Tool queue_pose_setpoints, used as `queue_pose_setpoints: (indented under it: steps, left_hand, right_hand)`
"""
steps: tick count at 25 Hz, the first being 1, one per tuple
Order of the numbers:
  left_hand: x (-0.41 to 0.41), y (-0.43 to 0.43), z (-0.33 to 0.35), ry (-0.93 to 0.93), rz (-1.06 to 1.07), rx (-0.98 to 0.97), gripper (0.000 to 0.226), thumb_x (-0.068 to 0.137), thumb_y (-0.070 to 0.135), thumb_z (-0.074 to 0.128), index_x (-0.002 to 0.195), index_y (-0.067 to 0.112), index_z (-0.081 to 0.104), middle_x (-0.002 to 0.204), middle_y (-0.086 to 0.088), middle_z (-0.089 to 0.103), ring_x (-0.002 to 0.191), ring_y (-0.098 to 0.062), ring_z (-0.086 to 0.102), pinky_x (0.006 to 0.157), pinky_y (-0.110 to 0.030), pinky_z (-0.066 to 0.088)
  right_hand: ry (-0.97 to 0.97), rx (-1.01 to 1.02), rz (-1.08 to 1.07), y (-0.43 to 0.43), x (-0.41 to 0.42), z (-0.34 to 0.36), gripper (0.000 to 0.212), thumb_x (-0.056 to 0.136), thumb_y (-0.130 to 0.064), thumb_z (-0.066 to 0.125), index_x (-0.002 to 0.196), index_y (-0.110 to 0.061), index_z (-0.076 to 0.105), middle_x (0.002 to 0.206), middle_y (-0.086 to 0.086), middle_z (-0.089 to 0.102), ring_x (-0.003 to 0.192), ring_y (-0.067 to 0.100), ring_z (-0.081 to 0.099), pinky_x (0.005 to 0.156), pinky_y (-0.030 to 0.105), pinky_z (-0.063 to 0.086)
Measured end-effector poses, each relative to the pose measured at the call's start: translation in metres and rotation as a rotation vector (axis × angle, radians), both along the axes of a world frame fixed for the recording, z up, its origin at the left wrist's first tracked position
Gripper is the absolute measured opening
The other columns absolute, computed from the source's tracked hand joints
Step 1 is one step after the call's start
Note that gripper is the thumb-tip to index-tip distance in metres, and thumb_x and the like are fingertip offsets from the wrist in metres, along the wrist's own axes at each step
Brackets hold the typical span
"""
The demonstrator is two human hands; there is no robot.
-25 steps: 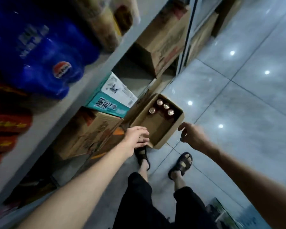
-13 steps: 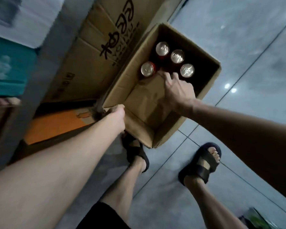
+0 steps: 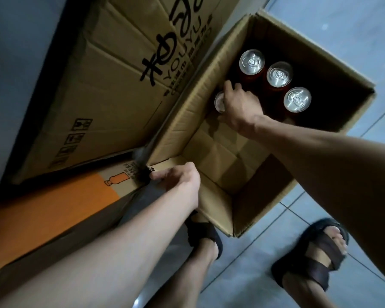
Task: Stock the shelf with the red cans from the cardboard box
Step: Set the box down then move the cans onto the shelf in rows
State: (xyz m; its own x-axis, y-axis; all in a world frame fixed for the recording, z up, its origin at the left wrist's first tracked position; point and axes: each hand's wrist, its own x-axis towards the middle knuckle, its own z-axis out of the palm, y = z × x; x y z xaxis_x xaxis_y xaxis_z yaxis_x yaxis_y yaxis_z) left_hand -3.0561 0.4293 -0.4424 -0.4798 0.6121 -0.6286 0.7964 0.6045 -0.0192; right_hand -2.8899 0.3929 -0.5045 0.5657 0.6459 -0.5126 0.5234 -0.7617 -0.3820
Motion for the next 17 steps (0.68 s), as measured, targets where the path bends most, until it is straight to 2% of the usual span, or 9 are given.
queue_pose_setpoints:
  steps: [3, 5, 6, 7, 9, 11, 13, 14, 17]
  left_hand:
    - [-0.008, 0.005, 0.016, -0.093, 0.033, -0.020, 0.082, 0.078, 0.023, 0.073, 0.139, 0.011, 0.021, 0.141, -0.017, 0.040, 0.121, -0.033, 0.050, 0.105, -0.039, 0.042]
    - [-0.017, 0.006, 0.029, -0.198, 0.025, -0.099, 0.077, 0.079, 0.019, 0.071, 0.138, 0.011, 0.022, 0.135, -0.021, 0.048, 0.116, -0.036, 0.055, 0.103, -0.044, 0.046]
    - [-0.021, 0.005, 0.040, -0.227, -0.006, -0.147, 0.074, 0.082, 0.019, 0.069, 0.139, 0.011, 0.023, 0.135, -0.021, 0.048, 0.118, -0.035, 0.054, 0.102, -0.042, 0.046]
    - [-0.020, 0.002, 0.057, -0.229, -0.078, -0.174, 0.071, 0.085, 0.020, 0.066, 0.142, 0.011, 0.024, 0.140, -0.020, 0.046, 0.123, -0.033, 0.051, 0.101, -0.039, 0.044]
    - [-0.011, -0.009, 0.098, -0.304, -0.284, -0.176, 0.065, 0.092, 0.017, 0.056, 0.148, 0.013, 0.025, 0.150, -0.015, 0.038, 0.133, -0.029, 0.042, 0.106, -0.038, 0.037]
    - [0.008, -0.020, 0.158, -0.497, -0.401, -0.188, 0.048, 0.096, 0.007, 0.044, 0.143, 0.013, 0.037, 0.144, -0.016, 0.046, 0.126, -0.028, 0.049, 0.106, -0.038, 0.042]
    - [0.026, -0.031, 0.227, -0.742, -0.306, -0.305, 0.034, 0.099, 0.010, 0.036, 0.126, 0.016, 0.055, 0.123, -0.015, 0.062, 0.101, -0.024, 0.064, 0.080, -0.032, 0.056]
    - [0.036, -0.035, 0.269, -0.853, -0.224, -0.369, 0.032, 0.099, 0.015, 0.034, 0.118, 0.017, 0.060, 0.113, -0.013, 0.066, 0.089, -0.021, 0.067, 0.068, -0.030, 0.057]
    - [0.061, -0.045, 0.401, -1.084, -0.142, -0.476, 0.030, 0.094, 0.023, 0.042, 0.113, 0.013, 0.063, 0.104, -0.012, 0.068, 0.081, -0.018, 0.069, 0.056, -0.032, 0.057]
  right_hand:
    - [0.268, 0.082, -0.148, -0.028, -0.008, 0.028, 0.069, 0.068, -0.039, 0.079, 0.121, -0.013, 0.042, 0.107, 0.016, 0.062, 0.091, 0.038, 0.062, 0.074, 0.038, 0.051]
    - [0.473, 0.167, -0.343, -0.055, -0.018, 0.057, 0.062, 0.067, -0.046, 0.074, 0.115, -0.021, 0.044, 0.098, 0.006, 0.064, 0.081, 0.023, 0.064, 0.068, 0.030, 0.052]
    - [0.567, 0.203, -0.448, -0.069, -0.022, 0.078, 0.058, 0.067, -0.049, 0.072, 0.114, -0.026, 0.046, 0.096, 0.000, 0.064, 0.077, 0.015, 0.064, 0.063, 0.025, 0.051]
    - [0.638, 0.227, -0.528, -0.082, -0.024, 0.101, 0.055, 0.068, -0.053, 0.070, 0.112, -0.029, 0.048, 0.094, -0.003, 0.064, 0.072, 0.011, 0.064, 0.057, 0.022, 0.050]
    - [0.724, 0.266, -0.622, -0.107, -0.019, 0.154, 0.050, 0.067, -0.059, 0.068, 0.104, -0.029, 0.054, 0.087, -0.002, 0.068, 0.058, 0.015, 0.066, 0.046, 0.022, 0.048]
    - [0.749, 0.326, -0.651, -0.124, -0.010, 0.218, 0.046, 0.066, -0.061, 0.068, 0.095, -0.027, 0.059, 0.076, -0.005, 0.071, 0.051, 0.017, 0.067, 0.041, 0.022, 0.047]
    - [0.770, 0.390, -0.627, -0.133, 0.002, 0.282, 0.038, 0.068, -0.056, 0.068, 0.089, -0.026, 0.060, 0.071, -0.006, 0.069, 0.055, 0.016, 0.068, 0.044, 0.025, 0.049]
    - [0.784, 0.424, -0.610, -0.136, 0.011, 0.321, 0.033, 0.069, -0.051, 0.069, 0.090, -0.026, 0.061, 0.074, -0.005, 0.067, 0.058, 0.014, 0.067, 0.046, 0.027, 0.049]
    - [0.848, 0.497, -0.506, -0.143, 0.045, 0.454, 0.037, 0.071, -0.037, 0.067, 0.104, -0.021, 0.061, 0.088, 0.003, 0.065, 0.067, 0.008, 0.067, 0.048, 0.023, 0.049]
